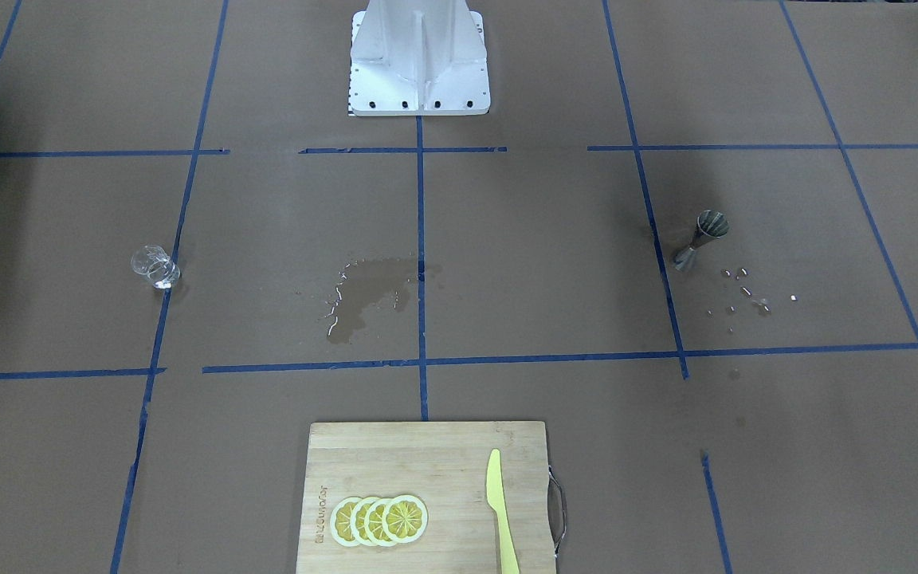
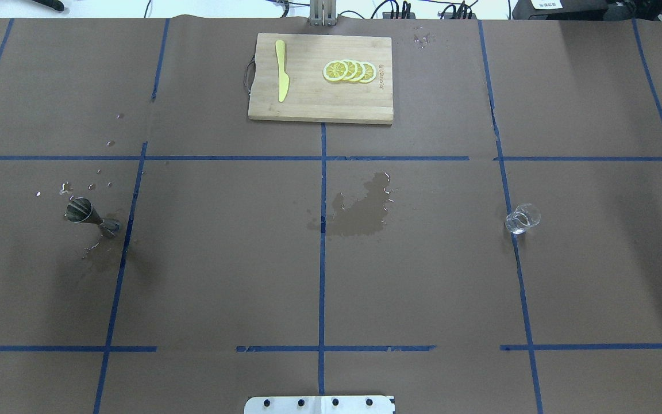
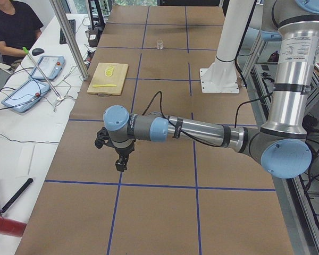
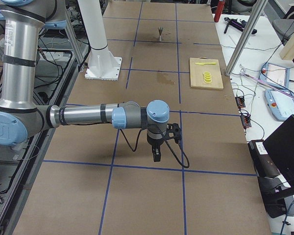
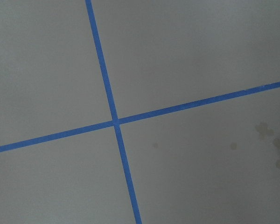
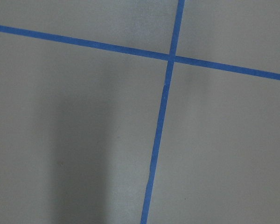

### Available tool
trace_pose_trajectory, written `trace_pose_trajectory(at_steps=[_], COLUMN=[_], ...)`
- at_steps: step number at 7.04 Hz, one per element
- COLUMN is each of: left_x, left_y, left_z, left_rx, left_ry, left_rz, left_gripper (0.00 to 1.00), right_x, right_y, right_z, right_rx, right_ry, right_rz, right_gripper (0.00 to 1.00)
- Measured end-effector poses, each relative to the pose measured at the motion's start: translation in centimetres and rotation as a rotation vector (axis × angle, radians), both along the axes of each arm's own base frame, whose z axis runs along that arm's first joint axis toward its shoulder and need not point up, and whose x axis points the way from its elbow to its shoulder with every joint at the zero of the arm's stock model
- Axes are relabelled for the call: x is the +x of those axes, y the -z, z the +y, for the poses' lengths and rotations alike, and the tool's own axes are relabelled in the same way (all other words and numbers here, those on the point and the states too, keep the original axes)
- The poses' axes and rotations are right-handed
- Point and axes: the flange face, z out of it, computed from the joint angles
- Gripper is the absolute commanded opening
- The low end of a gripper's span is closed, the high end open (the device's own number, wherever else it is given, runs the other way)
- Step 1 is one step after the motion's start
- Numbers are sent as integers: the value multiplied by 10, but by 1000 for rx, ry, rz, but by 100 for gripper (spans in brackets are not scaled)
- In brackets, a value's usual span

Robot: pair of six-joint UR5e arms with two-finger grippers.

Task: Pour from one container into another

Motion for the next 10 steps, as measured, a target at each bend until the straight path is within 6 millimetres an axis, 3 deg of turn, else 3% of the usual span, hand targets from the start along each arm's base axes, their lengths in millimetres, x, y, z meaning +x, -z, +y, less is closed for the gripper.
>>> trace_pose_trajectory(at_steps=[4,6,10], left_x=[10,24,32], left_y=[33,42,60], left_z=[1,1,0], left_rx=[75,89,127], left_ry=[-25,-48,-58], left_rz=[-3,4,73], left_gripper=[100,100,100], right_x=[-3,-4,-6], right_y=[3,5,15], right_z=[-1,-1,-7], right_rx=[-4,-5,54], right_ry=[-4,-4,-1], right_rz=[-28,-53,-74], right_gripper=[100,100,100])
